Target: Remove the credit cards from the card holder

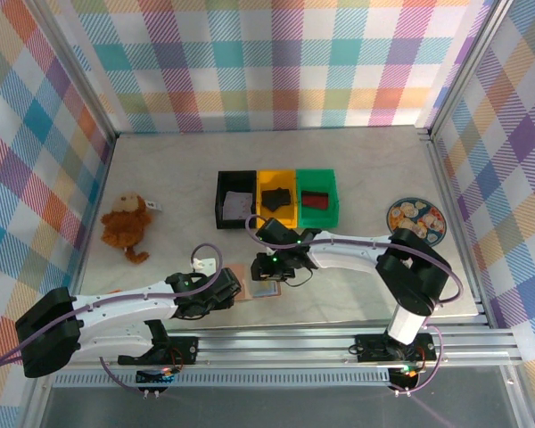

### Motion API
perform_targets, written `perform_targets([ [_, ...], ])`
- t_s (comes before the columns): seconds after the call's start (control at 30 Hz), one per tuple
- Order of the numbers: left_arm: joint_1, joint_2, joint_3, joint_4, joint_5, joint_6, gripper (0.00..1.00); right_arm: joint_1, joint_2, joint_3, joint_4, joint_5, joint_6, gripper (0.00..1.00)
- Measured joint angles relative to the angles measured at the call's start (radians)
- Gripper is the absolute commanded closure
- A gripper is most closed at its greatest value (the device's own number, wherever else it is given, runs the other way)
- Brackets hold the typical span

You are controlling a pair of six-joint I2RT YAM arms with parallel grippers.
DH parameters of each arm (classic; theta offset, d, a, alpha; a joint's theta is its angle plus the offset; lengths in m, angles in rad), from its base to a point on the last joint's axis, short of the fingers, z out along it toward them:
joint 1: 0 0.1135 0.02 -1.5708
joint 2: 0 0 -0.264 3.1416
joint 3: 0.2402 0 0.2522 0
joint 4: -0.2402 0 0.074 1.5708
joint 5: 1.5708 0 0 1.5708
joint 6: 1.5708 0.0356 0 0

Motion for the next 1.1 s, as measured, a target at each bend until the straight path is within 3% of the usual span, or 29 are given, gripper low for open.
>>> perform_targets([
  [0.37,0.0,-0.121,-0.039,-0.005,-0.001,-0.001,0.27,0.064,0.127,0.183,0.035,-0.06,0.001,0.66],
  [0.77,0.0,-0.22,-0.045,-0.057,-0.008,-0.01,0.26,0.066,0.24,0.208,0.043,-0.089,0.001,0.66],
  [1.1,0.004,-0.048,0.04,-0.061,-0.02,-0.011,0.26,0.058,0.241,0.207,0.023,-0.052,0.0,0.65],
])
